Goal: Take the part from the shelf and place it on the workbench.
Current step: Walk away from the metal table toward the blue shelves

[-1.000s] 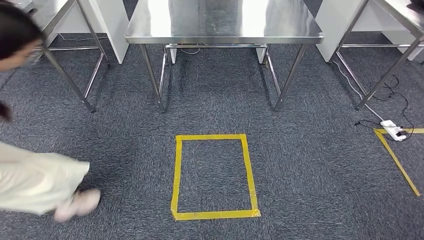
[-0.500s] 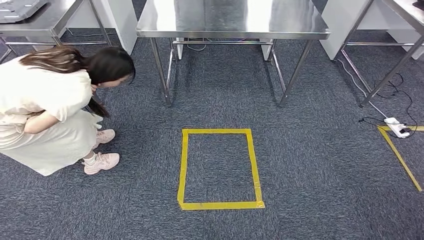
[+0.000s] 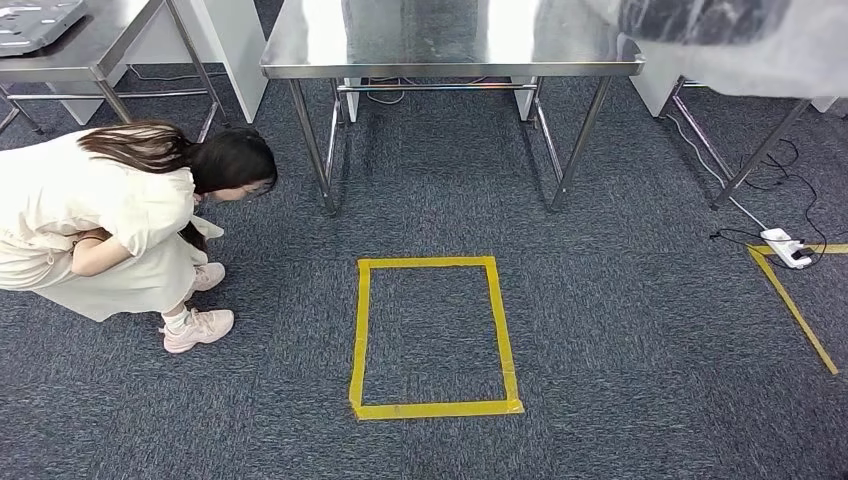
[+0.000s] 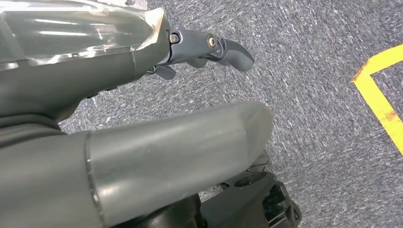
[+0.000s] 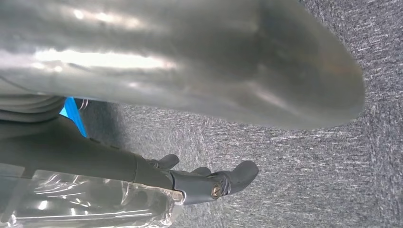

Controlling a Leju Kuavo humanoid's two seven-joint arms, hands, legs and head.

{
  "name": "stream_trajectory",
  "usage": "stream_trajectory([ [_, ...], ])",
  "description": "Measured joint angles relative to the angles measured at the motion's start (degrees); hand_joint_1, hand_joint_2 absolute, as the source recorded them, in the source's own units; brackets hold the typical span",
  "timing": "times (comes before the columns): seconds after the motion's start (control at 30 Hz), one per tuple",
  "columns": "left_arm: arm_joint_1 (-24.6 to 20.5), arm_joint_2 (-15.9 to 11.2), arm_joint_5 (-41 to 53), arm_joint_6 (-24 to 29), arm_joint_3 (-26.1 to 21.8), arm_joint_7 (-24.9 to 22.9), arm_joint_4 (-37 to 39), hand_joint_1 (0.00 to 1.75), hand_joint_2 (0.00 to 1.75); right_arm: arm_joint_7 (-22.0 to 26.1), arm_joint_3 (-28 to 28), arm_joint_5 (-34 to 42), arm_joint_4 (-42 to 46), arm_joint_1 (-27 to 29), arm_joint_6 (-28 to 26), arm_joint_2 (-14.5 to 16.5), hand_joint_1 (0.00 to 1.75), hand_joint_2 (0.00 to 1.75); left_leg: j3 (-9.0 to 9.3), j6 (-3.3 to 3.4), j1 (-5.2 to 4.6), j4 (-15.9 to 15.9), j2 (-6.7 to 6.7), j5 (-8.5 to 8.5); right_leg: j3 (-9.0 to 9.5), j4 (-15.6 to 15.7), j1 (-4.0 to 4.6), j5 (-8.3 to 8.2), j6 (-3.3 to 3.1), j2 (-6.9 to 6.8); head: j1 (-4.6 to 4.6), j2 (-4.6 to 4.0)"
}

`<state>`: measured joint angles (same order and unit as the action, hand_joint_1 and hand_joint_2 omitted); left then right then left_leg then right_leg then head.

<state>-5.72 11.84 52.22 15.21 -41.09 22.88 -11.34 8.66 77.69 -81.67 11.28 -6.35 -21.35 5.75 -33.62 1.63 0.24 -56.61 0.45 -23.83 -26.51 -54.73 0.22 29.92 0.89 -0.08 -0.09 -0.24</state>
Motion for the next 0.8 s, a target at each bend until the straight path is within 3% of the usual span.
stream_trajectory([
  [0.8, 0.0, 0.03, 0.01, 0.41, 0.0, -0.09, 0.0, 0.0, 0.0, -0.63, -0.83, -0.24, 0.01, 0.0, 0.77, 0.0, 0.0, 0.0, -0.23, -0.01, -0.18, -0.02, 0.0, 0.02, -0.2, 0.0, -0.18, -0.03, 0.04, 0.0, 0.01, 0.0],
])
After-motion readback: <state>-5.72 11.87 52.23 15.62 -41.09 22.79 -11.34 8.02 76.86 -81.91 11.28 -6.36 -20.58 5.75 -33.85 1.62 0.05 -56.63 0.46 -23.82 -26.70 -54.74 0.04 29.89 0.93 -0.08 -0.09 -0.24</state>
